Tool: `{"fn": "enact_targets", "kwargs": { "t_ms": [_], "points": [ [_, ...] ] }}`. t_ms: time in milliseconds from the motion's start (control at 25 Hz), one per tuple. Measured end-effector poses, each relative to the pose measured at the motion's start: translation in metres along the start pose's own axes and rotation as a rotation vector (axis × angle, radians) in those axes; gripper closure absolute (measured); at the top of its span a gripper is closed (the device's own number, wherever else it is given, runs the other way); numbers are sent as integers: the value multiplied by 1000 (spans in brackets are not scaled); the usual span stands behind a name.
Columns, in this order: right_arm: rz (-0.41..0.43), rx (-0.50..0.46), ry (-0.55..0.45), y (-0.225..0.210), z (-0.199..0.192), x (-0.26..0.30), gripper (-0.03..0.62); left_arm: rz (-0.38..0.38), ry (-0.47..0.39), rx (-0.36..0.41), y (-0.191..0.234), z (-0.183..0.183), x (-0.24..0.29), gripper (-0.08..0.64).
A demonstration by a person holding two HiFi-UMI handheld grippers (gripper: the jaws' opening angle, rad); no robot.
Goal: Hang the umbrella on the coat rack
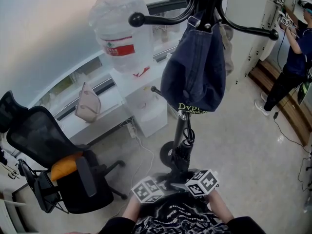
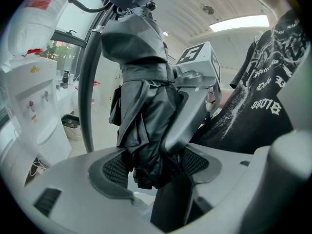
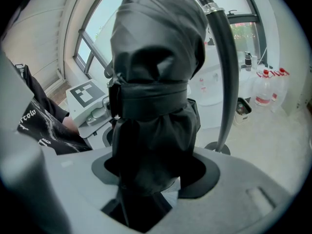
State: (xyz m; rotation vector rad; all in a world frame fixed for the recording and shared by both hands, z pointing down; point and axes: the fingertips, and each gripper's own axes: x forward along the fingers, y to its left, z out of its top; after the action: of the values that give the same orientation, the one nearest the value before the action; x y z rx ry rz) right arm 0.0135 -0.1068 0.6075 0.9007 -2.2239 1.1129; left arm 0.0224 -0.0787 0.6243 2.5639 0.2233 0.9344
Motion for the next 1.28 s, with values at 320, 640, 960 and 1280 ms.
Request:
{"fn": "enact_targets", "kwargs": {
  "t_ms": [320, 640, 960, 1280],
  "points": [
    [-4, 3, 1, -8, 4, 0, 321, 1, 1, 4, 7, 3, 2, 239],
    [-3, 8, 5, -16, 8, 2, 321, -4, -1, 0, 15, 7, 6, 239],
    [-8, 17, 6, -24, 11, 4, 321, -5, 12, 6, 23, 9, 8, 239],
    [-4, 42, 9, -33, 12, 10, 321, -15, 26, -7, 32, 8, 12, 239]
  ]
}}
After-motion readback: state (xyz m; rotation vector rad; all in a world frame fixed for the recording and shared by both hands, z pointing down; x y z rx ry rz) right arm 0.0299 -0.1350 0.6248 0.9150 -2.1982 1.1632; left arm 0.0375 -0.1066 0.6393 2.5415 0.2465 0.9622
